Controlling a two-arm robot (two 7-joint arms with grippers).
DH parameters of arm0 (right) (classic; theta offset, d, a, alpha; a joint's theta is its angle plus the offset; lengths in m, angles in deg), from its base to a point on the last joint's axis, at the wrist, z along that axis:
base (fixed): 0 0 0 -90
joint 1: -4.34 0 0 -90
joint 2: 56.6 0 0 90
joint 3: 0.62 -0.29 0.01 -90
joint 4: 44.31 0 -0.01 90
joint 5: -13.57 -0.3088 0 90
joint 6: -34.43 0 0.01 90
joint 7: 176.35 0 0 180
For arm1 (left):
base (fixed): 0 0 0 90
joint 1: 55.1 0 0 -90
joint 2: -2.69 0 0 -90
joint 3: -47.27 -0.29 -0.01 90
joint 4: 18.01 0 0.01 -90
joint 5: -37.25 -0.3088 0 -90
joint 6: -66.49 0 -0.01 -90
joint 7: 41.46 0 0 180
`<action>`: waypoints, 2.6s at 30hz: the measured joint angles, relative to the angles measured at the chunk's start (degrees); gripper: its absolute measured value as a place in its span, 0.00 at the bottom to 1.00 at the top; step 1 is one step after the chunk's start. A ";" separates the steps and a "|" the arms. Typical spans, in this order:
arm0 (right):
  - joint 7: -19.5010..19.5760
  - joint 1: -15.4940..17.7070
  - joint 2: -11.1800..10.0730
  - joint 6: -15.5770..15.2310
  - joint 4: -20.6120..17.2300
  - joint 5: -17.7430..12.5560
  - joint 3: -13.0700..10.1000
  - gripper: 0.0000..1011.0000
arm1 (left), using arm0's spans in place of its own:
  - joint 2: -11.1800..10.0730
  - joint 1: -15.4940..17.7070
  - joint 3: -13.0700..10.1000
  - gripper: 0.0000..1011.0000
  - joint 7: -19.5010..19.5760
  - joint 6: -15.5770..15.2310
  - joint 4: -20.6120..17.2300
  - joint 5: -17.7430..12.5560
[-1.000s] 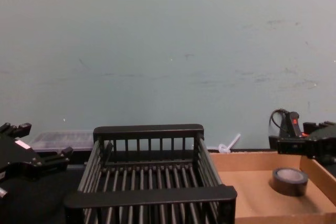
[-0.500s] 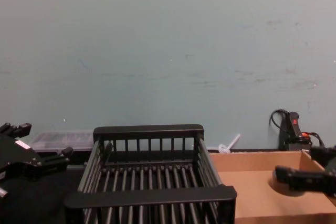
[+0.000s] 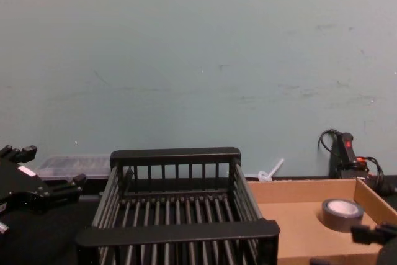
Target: Pick up the white tape and place it into the black box , Pick up the silver tape and place it into the brown box.
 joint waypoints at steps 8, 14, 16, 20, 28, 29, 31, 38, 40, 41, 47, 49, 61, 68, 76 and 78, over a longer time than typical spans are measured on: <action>-1.21 -1.77 0.75 -0.24 1.96 0.73 3.03 0.99 | 0.00 0.00 0.00 0.99 0.00 0.00 0.00 0.00; -2.25 -4.42 2.06 -0.41 4.58 1.50 5.67 0.99 | 0.00 0.00 0.00 0.99 0.00 0.00 0.00 0.00; -2.57 -5.31 2.60 -0.45 5.47 1.76 6.53 0.99 | 0.00 0.00 0.00 0.99 0.00 0.00 0.00 0.00; -3.15 -6.63 3.34 -0.41 6.77 2.21 8.01 0.99 | 0.00 0.00 0.00 0.99 0.00 0.00 0.00 0.00; -4.33 -8.49 4.18 0.37 8.76 3.18 10.32 0.99 | 0.00 0.00 0.00 0.99 0.00 0.00 0.00 0.00; -4.63 -8.83 4.32 0.77 9.25 3.30 10.66 0.99 | 0.00 0.00 0.00 0.99 0.00 0.00 0.00 0.00; -4.90 -9.16 4.50 1.18 9.72 3.43 10.99 0.99 | 0.00 0.00 0.00 0.99 0.00 0.00 0.00 0.00; -6.47 -11.39 5.50 2.89 12.70 4.26 12.93 0.99 | 0.00 0.00 0.00 0.99 0.00 0.00 0.00 0.00; -6.80 -11.83 5.67 3.07 13.25 4.28 13.18 0.99 | 0.00 0.00 0.00 0.99 0.00 0.00 0.00 0.00; -7.10 -12.27 5.88 3.23 13.83 4.29 13.44 0.99 | 0.00 0.00 0.00 0.99 0.00 0.00 0.00 0.00; -8.60 -13.79 6.43 3.60 15.72 4.21 14.62 0.99 | 0.00 0.00 0.00 0.99 0.00 0.00 0.00 0.00; -8.94 -14.06 6.49 3.73 16.18 4.17 14.93 0.99 | 0.00 0.00 0.00 0.99 0.00 0.00 0.00 0.00; -9.42 -14.31 6.06 3.64 17.27 3.78 15.97 0.99 | 0.00 0.00 0.00 0.99 0.00 0.00 0.00 0.00; -8.70 -14.02 5.78 3.83 17.19 4.48 16.38 0.99 | 0.00 0.00 0.00 0.99 0.00 0.00 0.00 0.00; -8.42 -13.97 6.03 4.36 17.58 5.22 16.62 0.99 | 0.00 0.00 0.00 0.99 0.00 0.00 0.00 0.00; -8.46 -13.97 6.14 4.42 17.74 5.24 16.62 0.99 | 0.00 0.00 0.00 0.99 0.00 0.00 0.00 0.00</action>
